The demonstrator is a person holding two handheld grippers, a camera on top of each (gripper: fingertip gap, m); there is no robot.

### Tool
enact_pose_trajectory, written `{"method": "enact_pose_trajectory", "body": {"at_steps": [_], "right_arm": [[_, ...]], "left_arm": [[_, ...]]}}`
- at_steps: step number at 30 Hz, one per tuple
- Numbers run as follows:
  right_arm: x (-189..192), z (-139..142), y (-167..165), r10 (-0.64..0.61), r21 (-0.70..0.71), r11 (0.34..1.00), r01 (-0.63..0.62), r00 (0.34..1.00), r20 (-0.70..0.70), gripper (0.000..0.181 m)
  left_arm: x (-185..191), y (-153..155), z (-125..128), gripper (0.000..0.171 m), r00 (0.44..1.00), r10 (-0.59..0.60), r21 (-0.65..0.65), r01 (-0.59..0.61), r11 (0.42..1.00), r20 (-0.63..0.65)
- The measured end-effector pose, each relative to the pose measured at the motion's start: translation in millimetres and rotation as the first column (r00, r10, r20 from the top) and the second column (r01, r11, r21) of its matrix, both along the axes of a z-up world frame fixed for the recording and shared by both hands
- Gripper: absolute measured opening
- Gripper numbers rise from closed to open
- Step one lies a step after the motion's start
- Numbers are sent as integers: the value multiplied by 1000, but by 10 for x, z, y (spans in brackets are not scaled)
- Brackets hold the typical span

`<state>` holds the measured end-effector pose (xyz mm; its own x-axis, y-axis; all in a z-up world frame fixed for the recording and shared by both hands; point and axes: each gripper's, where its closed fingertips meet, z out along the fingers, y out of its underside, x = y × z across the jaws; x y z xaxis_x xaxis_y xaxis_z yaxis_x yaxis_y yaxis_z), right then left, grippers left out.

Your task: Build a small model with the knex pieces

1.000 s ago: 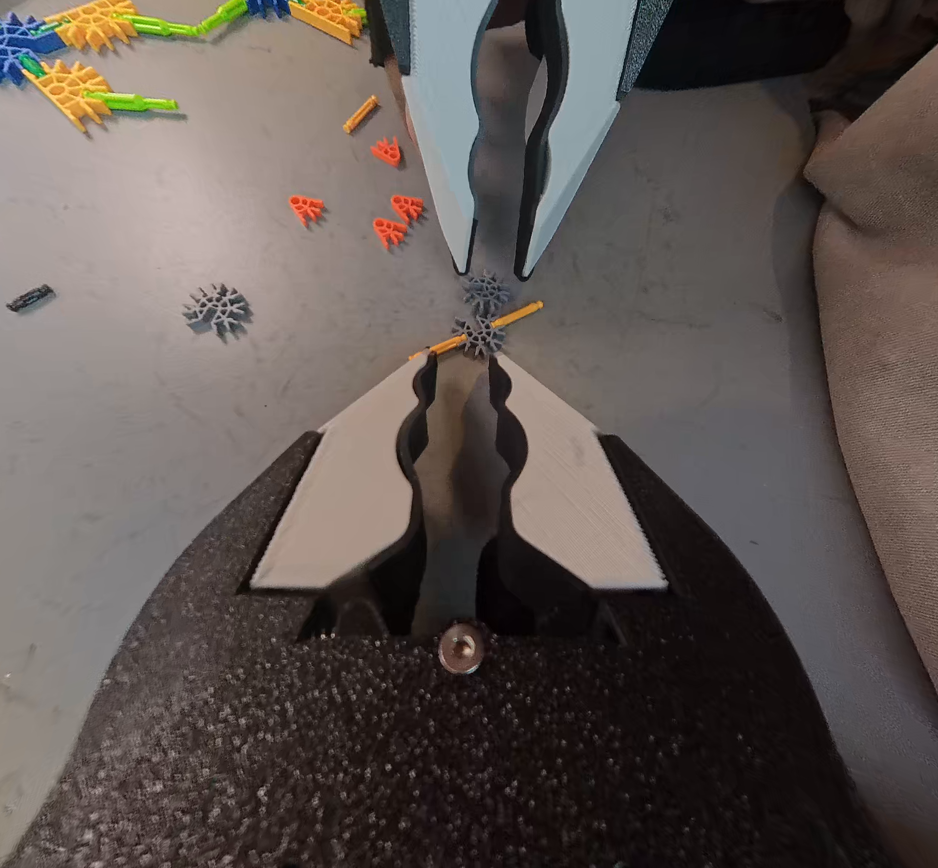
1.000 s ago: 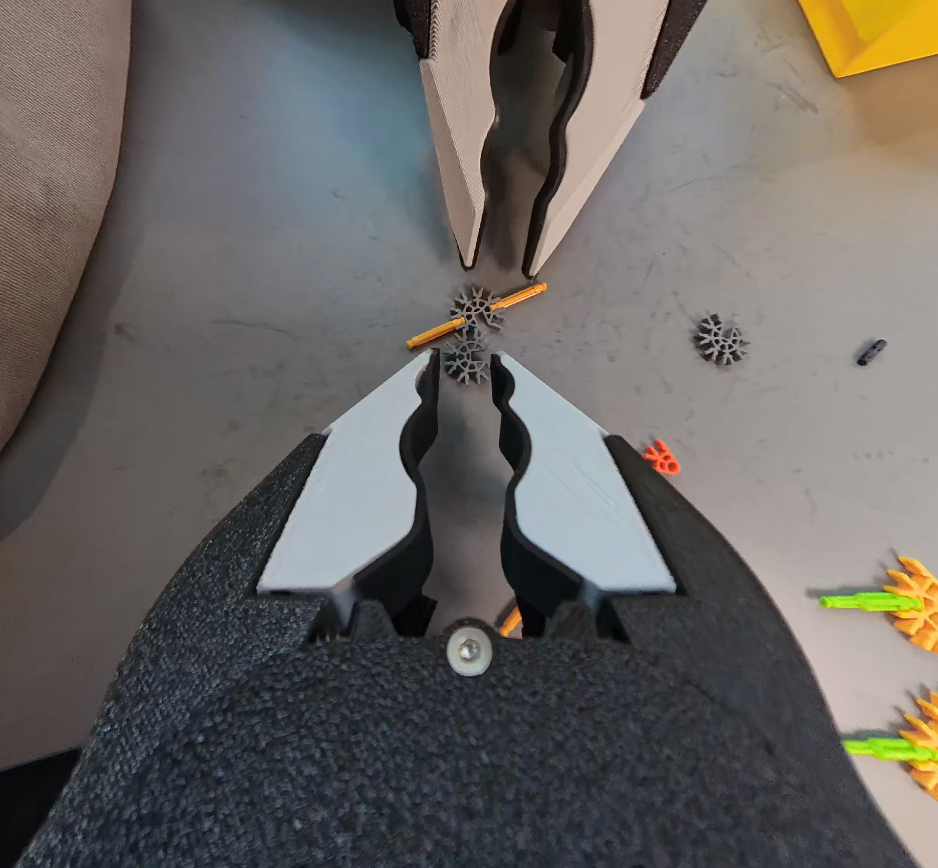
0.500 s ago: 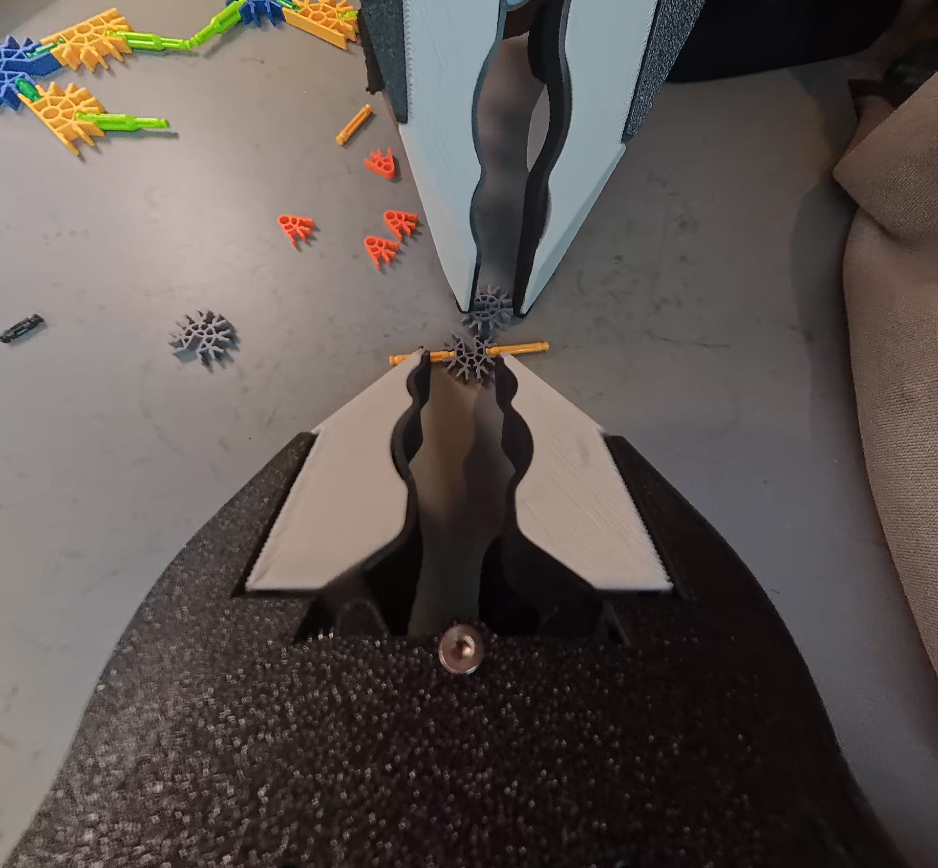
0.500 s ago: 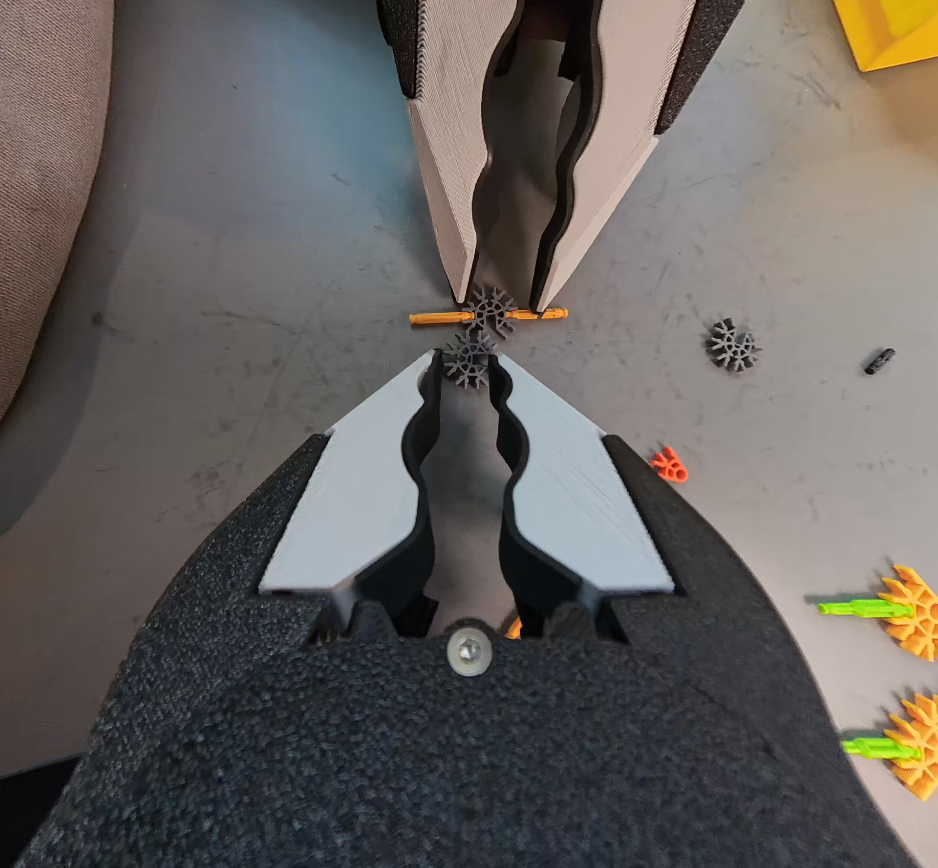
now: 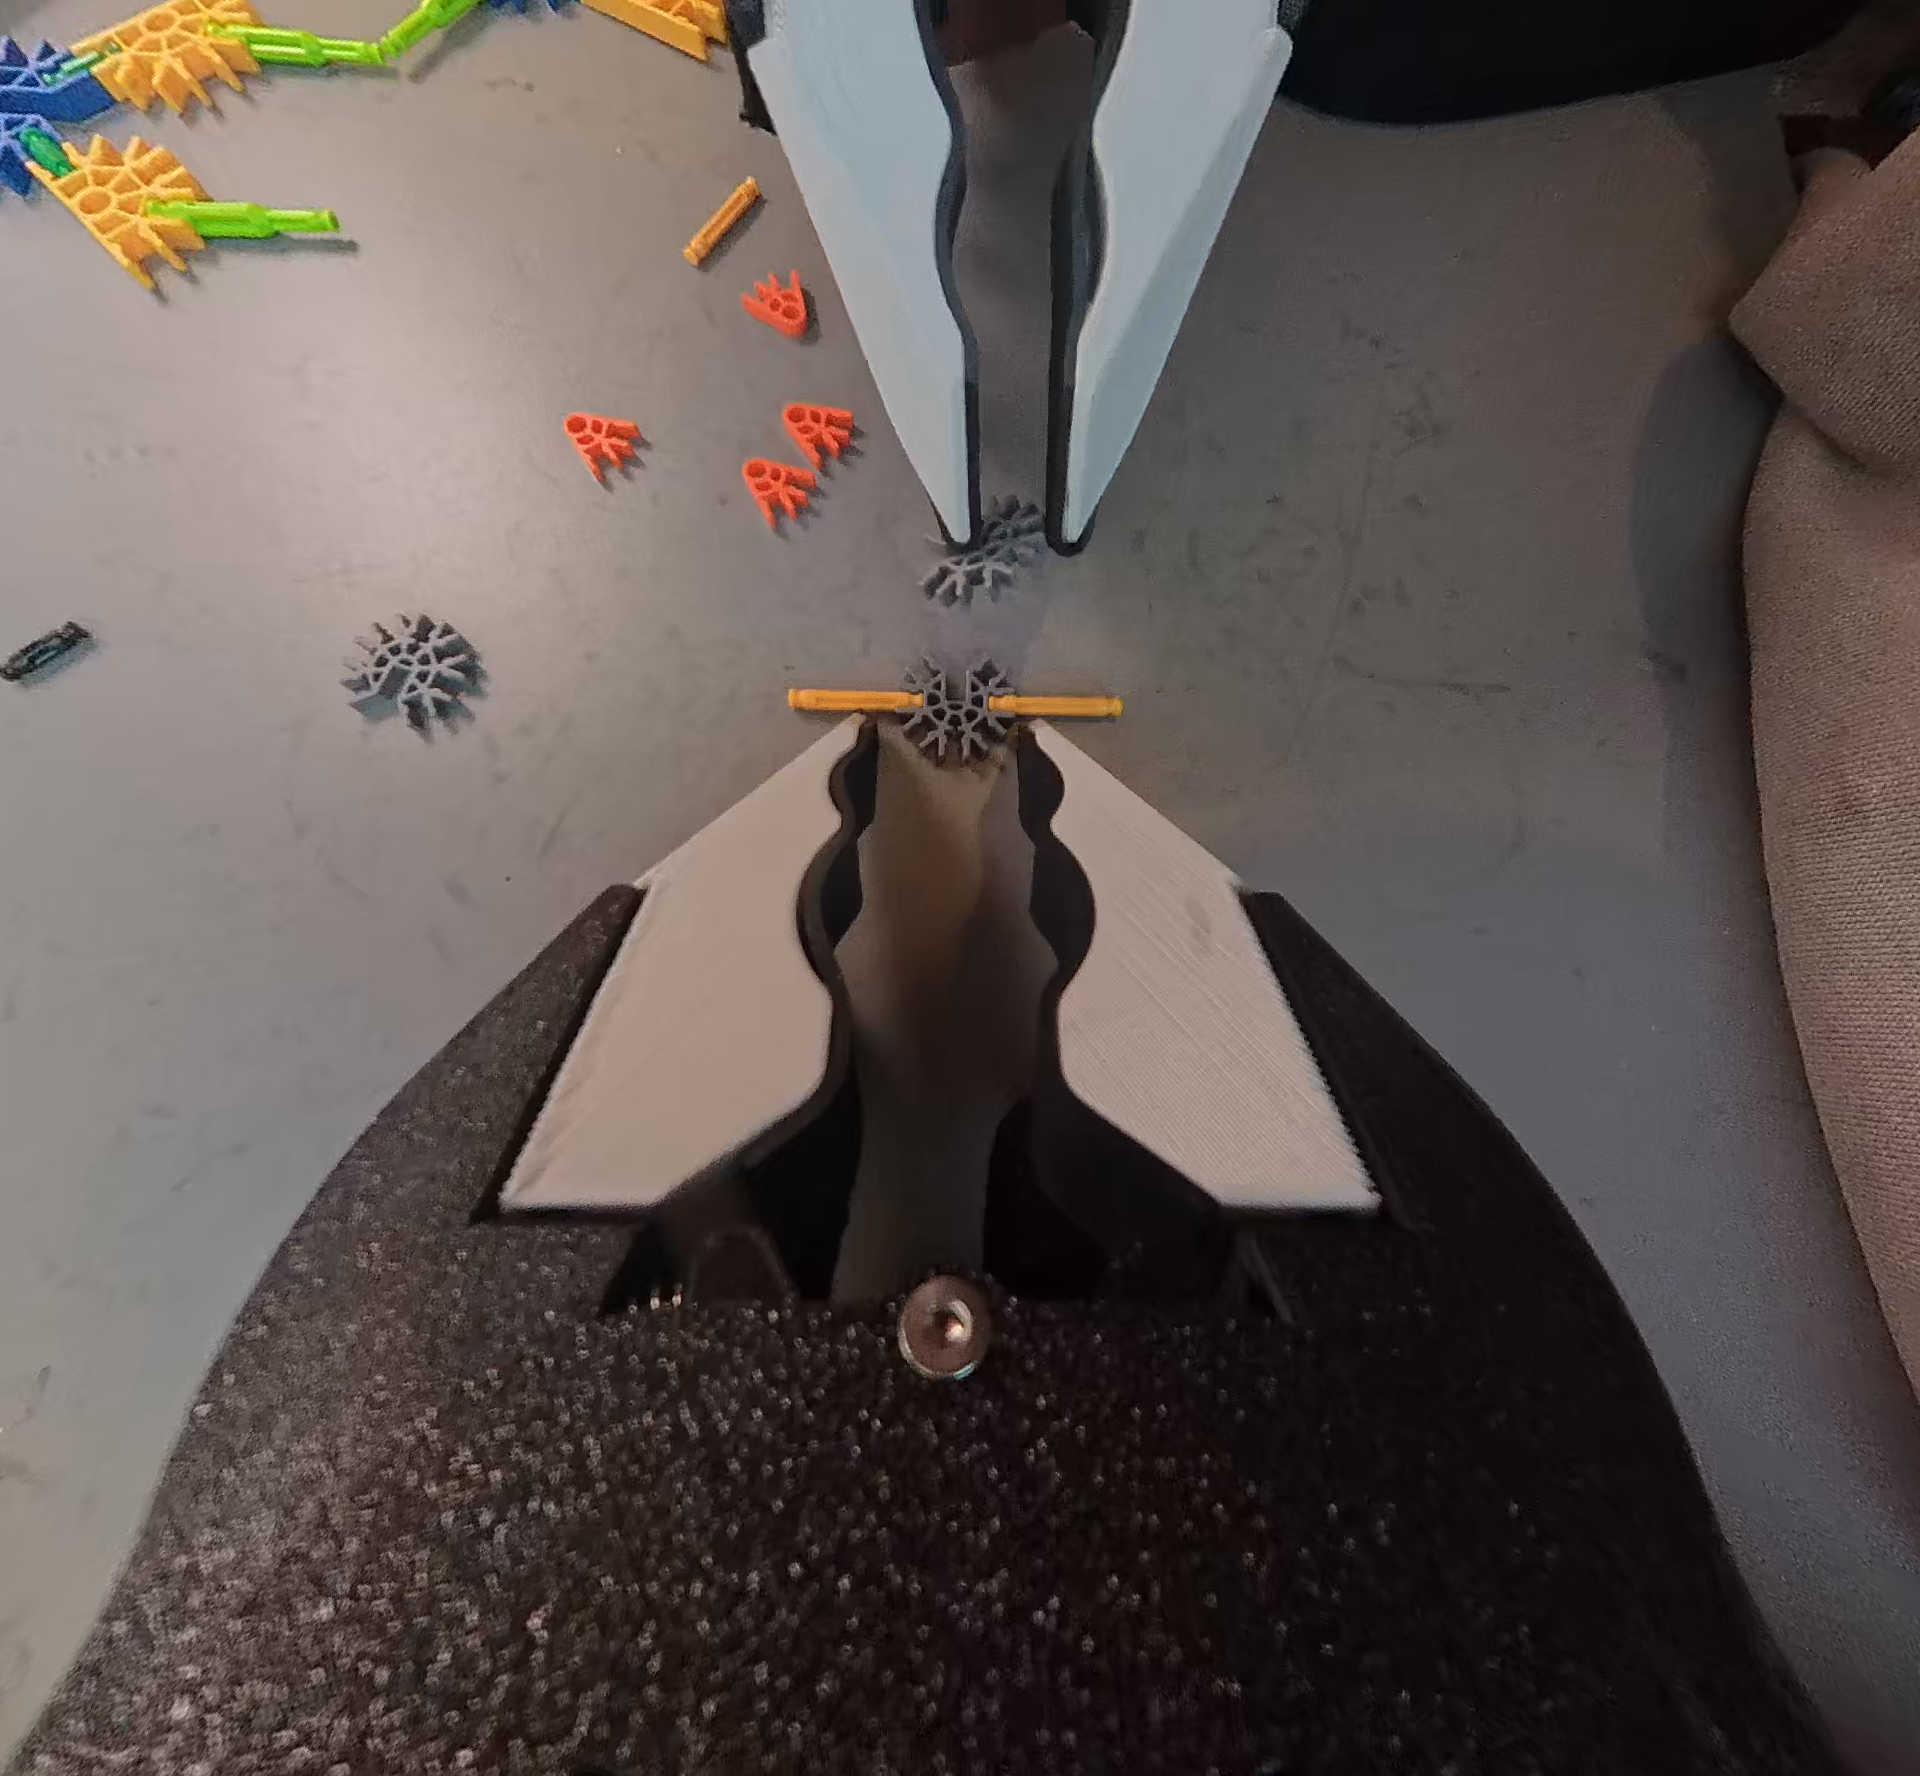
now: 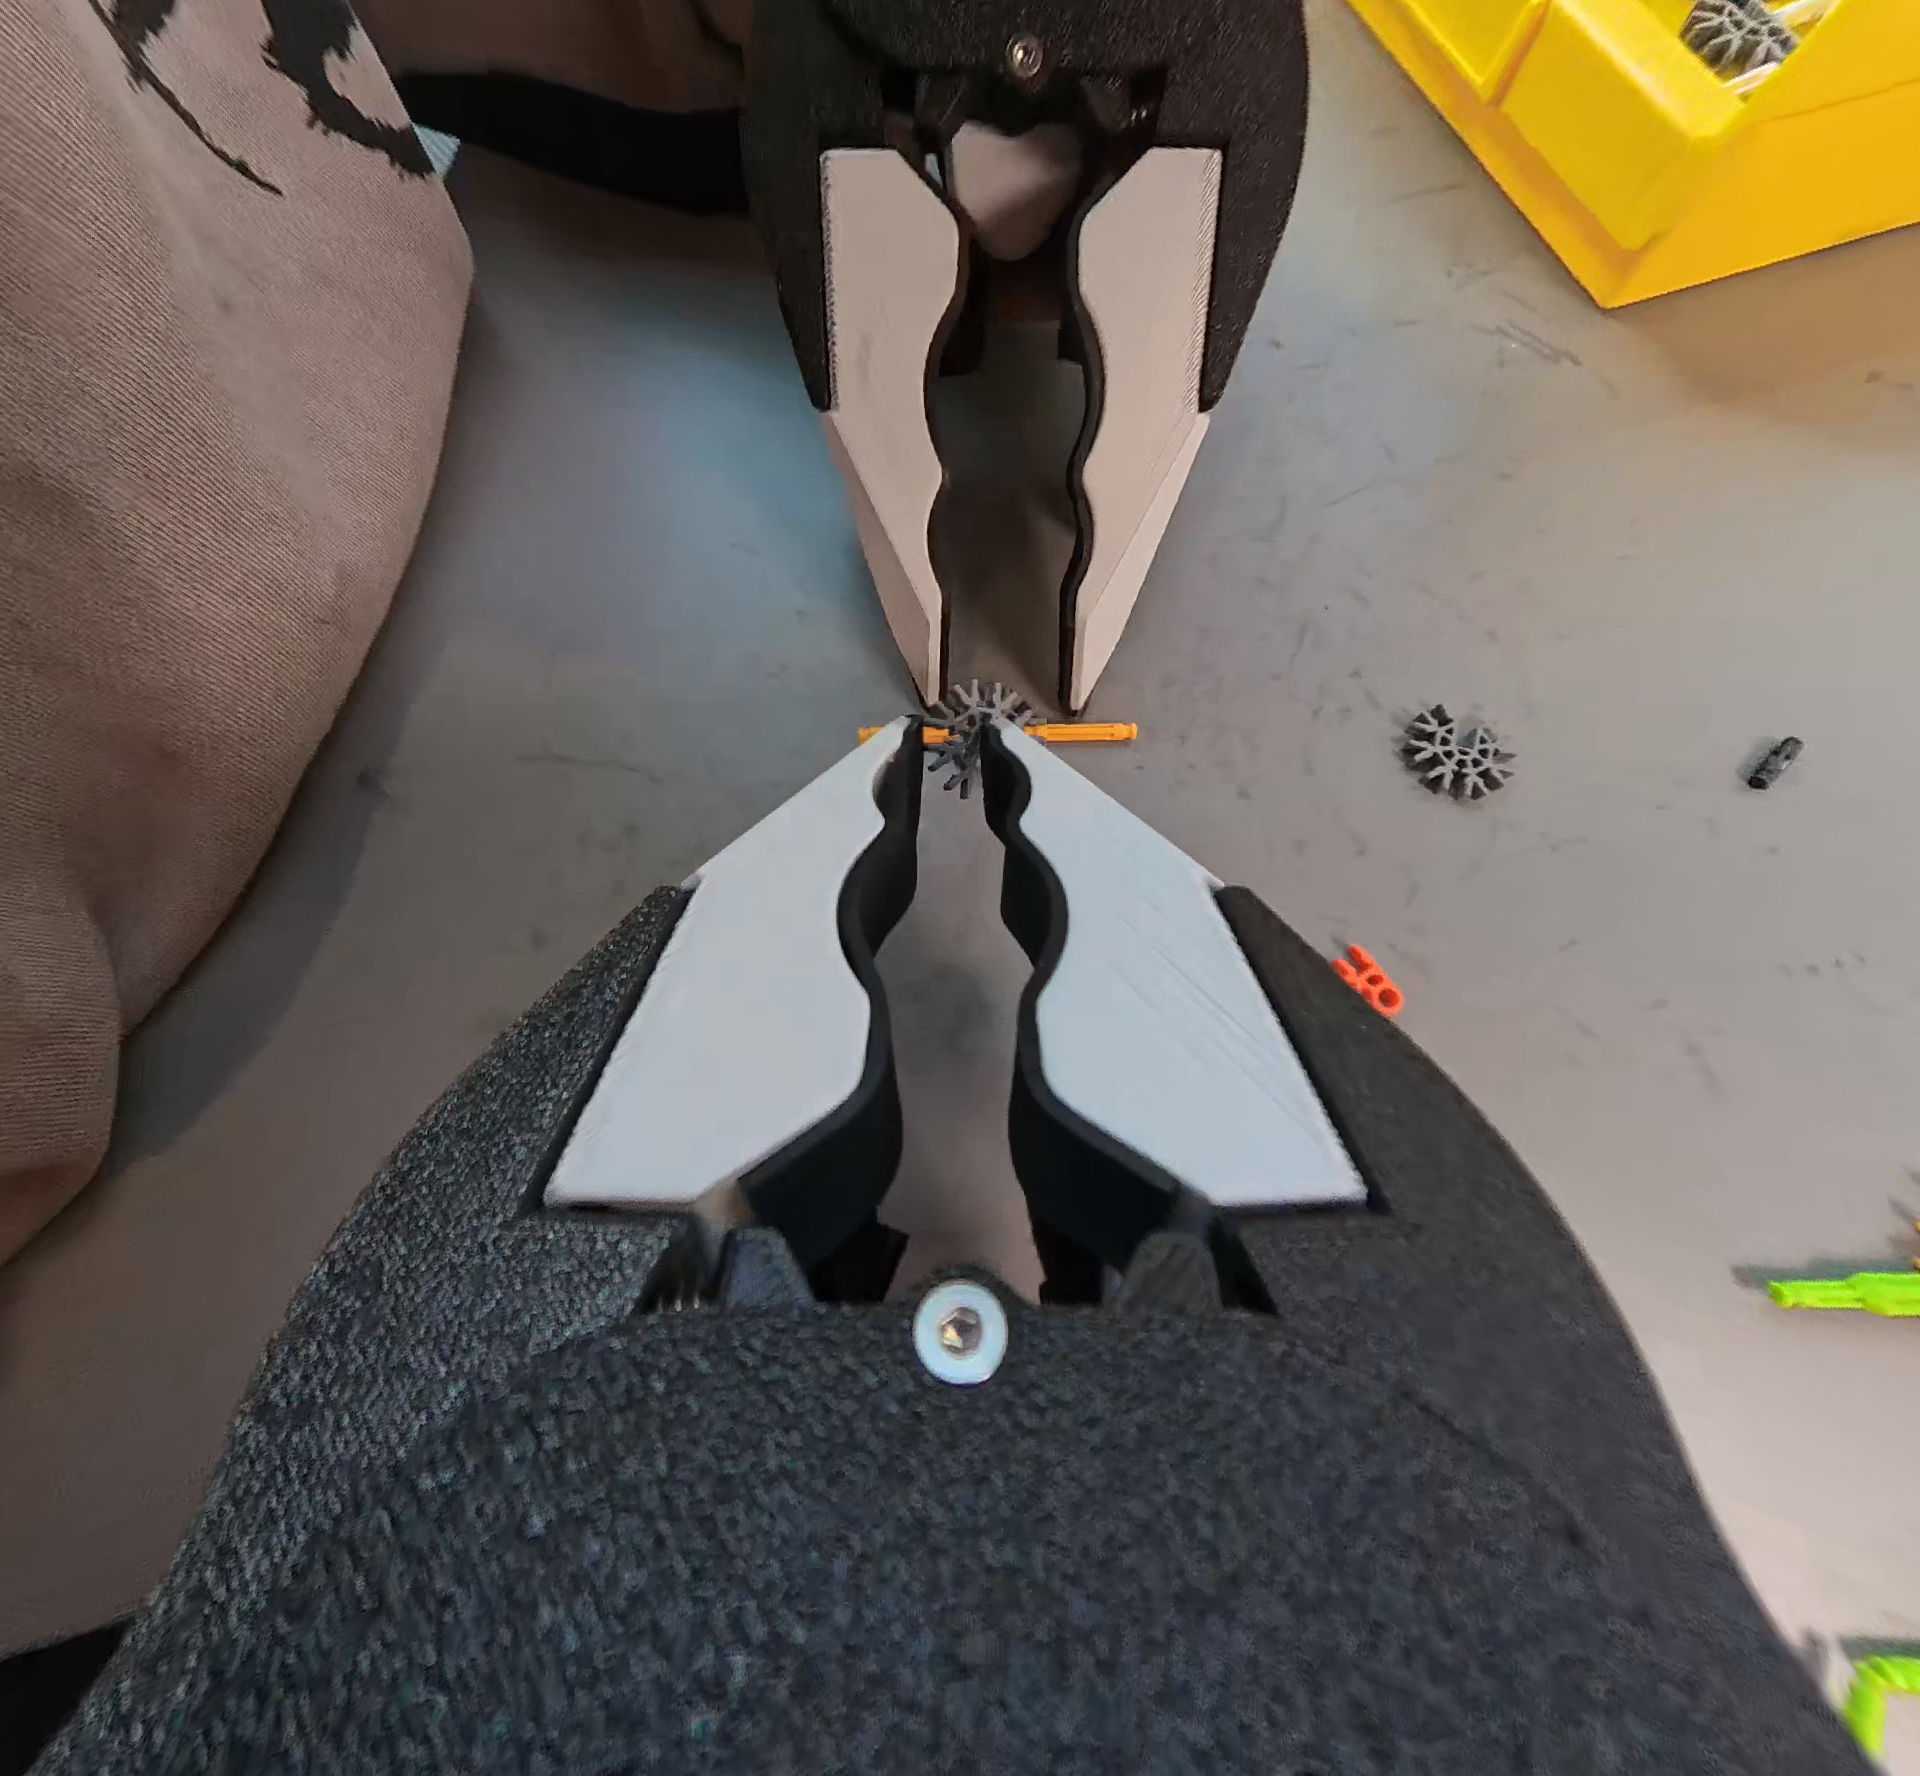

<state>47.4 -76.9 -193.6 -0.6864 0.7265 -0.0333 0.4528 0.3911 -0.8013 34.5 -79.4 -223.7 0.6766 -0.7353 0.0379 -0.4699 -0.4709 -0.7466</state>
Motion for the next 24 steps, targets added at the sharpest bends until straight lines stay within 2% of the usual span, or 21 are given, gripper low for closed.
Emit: {"method": "enact_pose_trajectory", "body": {"at_steps": [6, 16, 19, 24], "right_arm": [[17, 177, 22, -7, -180, 984, 5, 1000, -8, 9], [0, 329, 90, -44, -249, 968, 29, 997, -55, 9], [17, 466, 81, -39, -342, 940, 10, 996, -79, 9], [66, 819, 71, -19, -592, 804, -57, 992, -121, 9]], "left_arm": [[39, 8, -1, 20, 1000, -3, 8, 3, 1000, -8], [41, 30, 39, 18, 1000, 18, 30, -18, 999, 9], [42, 57, 239, 19, 991, 30, 68, -39, 997, 127], [91, 23, 798, 19, 920, -27, 181, -48, 982, 391]]}}
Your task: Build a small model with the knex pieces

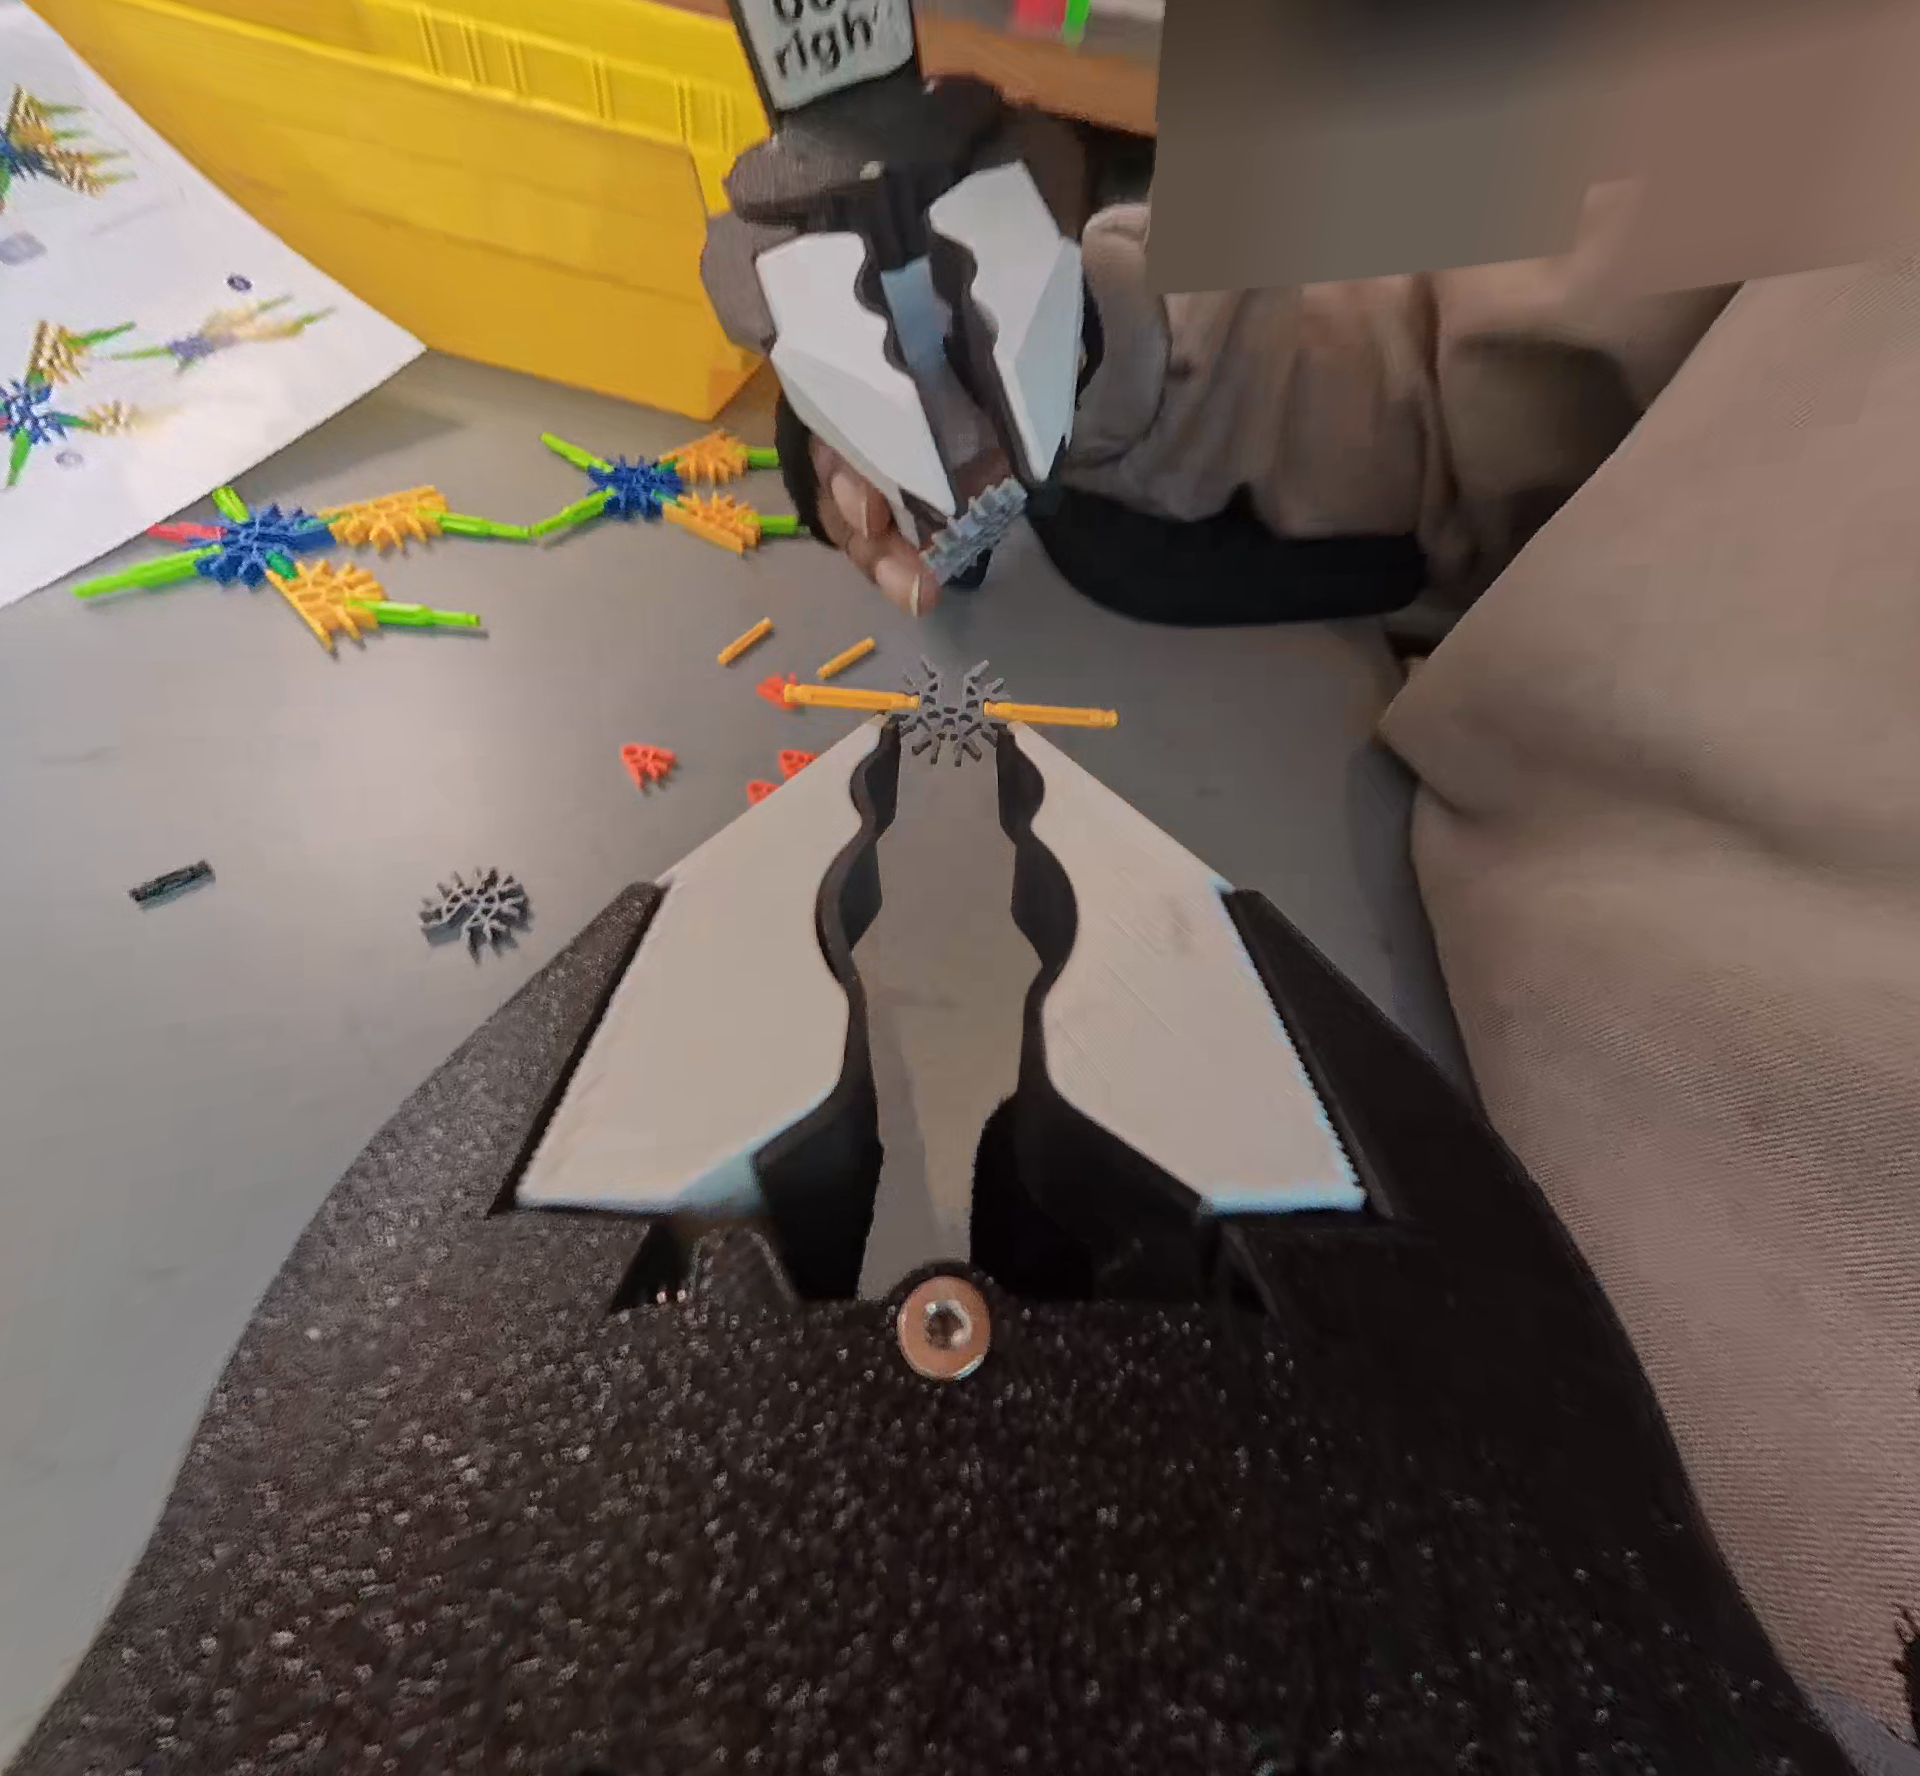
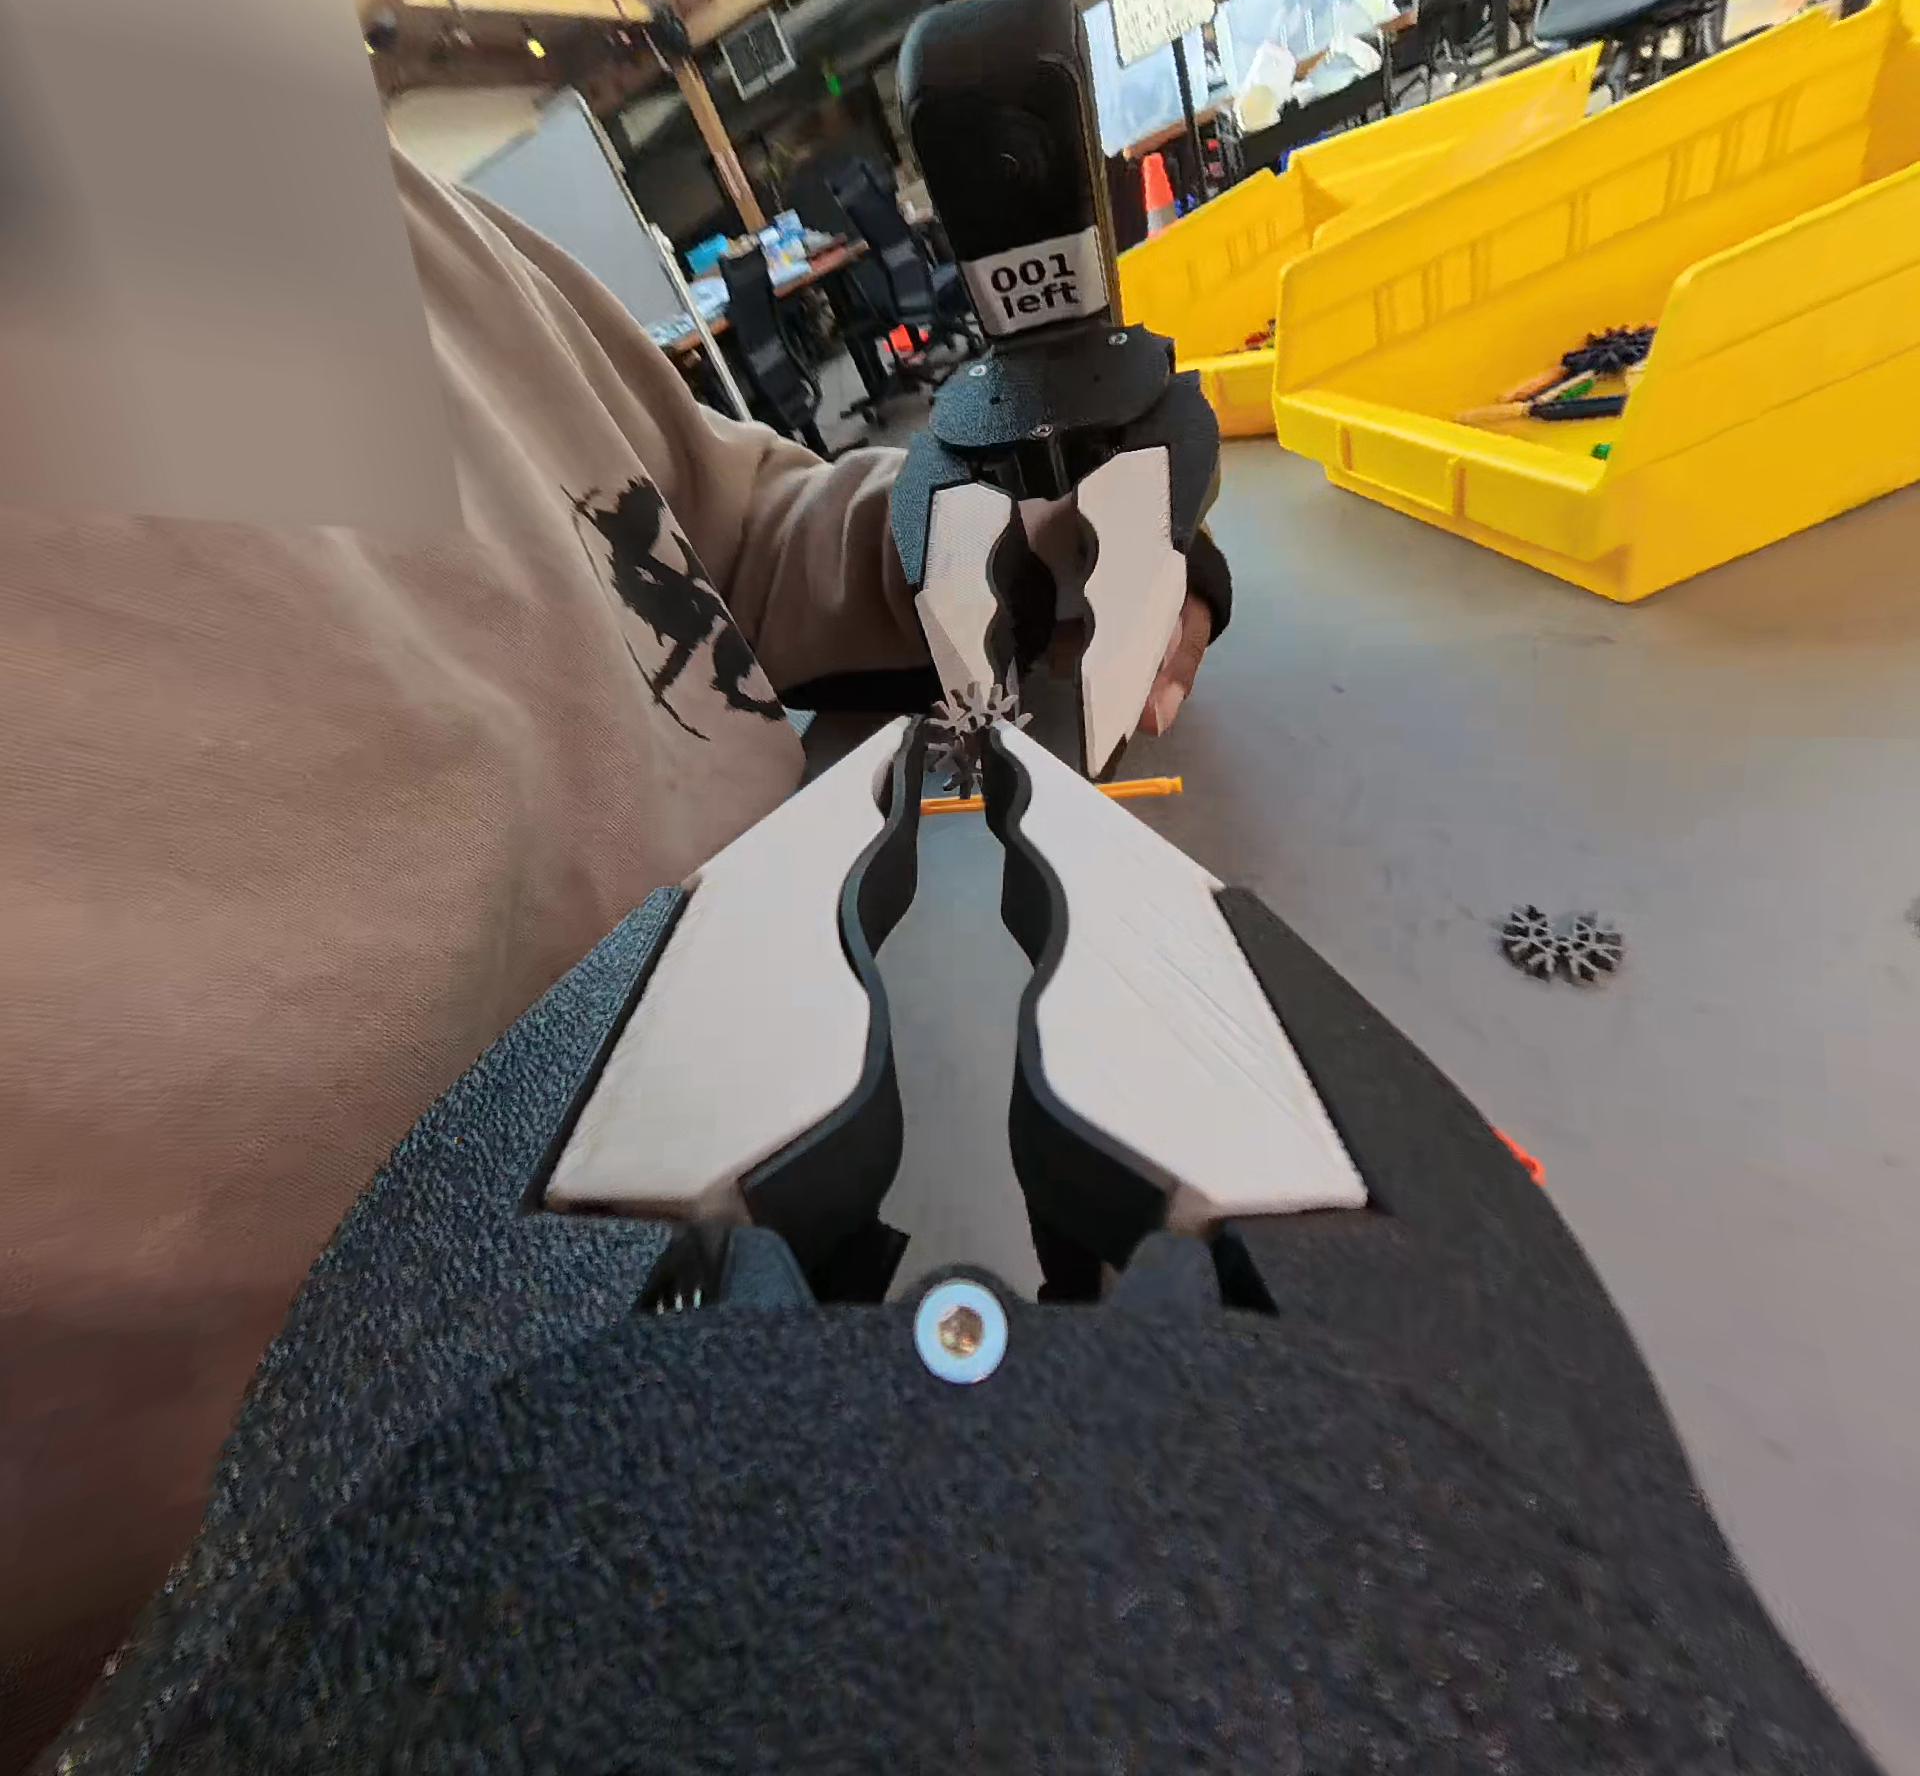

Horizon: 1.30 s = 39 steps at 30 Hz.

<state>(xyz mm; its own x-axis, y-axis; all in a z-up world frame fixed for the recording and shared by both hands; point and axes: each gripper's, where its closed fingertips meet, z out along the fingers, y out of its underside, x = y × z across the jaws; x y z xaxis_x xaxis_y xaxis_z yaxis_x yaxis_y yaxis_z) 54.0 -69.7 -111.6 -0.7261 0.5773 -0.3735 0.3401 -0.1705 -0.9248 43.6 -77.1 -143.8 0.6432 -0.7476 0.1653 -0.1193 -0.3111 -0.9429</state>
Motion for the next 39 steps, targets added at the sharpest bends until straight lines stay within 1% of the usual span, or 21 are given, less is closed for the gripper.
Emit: {"method": "enact_pose_trajectory", "body": {"at_steps": [3, 6, 8, 12, 16, 17, 19, 28, 39], "right_arm": [[20, 170, -29, 40, -151, 988, -43, 999, -24, 8], [44, 295, -104, 100, -281, 954, -107, 994, -38, 8], [25, 364, -118, 122, -370, 921, -125, 992, -31, 8], [-9, 474, -85, 173, -537, 829, -154, 985, -16, 8], [-21, 520, -50, 217, -629, 758, -170, 976, -3, 7], [-19, 527, -53, 228, -641, 747, -176, 974, -1, 7], [-33, 514, -64, 231, -645, 745, -171, 973, 9, 8], [-53, 504, -63, 265, -693, 700, -171, 964, 29, 8], [-80, 485, -49, 261, -706, 691, -156, 964, 42, 8]], "left_arm": [[37, -42, 184, 18, 995, -28, 34, 25, 999, 96], [57, -65, 296, 19, 985, -48, 49, 40, 998, 164], [58, -78, 366, 18, 977, -57, 59, 46, 997, 204], [43, -96, 498, 18, 958, -70, 75, 51, 996, 279], [15, -101, 603, 18, 925, -81, 62, 62, 996, 371], [6, -97, 622, 18, 917, -81, 59, 63, 996, 390], [1, -94, 636, 18, 909, -83, 54, 66, 996, 409], [-13, -87, 657, 18, 898, -77, 48, 63, 997, 433], [-53, -63, 659, 18, 883, -63, 27, 57, 998, 466]]}}
